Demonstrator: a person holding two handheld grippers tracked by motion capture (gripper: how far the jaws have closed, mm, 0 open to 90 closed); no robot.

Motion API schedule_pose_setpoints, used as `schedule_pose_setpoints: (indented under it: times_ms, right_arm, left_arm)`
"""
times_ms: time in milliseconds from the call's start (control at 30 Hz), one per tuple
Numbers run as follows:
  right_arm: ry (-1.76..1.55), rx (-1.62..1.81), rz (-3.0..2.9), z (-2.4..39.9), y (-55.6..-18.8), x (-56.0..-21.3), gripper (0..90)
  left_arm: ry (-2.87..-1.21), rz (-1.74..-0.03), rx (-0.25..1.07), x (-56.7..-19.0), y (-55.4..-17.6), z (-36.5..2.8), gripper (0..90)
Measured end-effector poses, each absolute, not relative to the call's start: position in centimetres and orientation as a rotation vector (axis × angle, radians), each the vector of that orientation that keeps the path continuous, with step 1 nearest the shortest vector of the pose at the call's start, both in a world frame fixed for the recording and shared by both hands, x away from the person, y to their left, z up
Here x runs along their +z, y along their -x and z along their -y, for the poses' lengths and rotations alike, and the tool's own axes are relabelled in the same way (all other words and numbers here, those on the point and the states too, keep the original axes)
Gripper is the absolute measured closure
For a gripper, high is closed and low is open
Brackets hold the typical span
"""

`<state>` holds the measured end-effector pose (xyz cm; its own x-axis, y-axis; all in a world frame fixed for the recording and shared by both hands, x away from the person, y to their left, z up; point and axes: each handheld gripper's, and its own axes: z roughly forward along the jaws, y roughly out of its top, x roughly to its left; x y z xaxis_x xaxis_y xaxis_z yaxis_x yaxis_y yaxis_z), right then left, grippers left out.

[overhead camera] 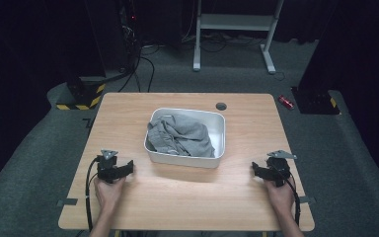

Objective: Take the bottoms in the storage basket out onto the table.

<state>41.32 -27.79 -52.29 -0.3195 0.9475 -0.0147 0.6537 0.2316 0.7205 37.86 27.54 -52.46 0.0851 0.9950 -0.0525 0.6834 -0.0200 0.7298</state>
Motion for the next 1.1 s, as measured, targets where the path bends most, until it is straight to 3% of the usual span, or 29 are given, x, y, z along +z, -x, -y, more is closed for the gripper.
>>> schedule_pose_setpoints:
  times_ms: [1100]
  right_arm:
    - [-1.468, 0.862, -2.057, 27.8, -41.3, -52.3, 23.7]
  left_arm:
    - [-1.679, -1.426, 0.526, -48.0, -37.2, -25.7, 23.4]
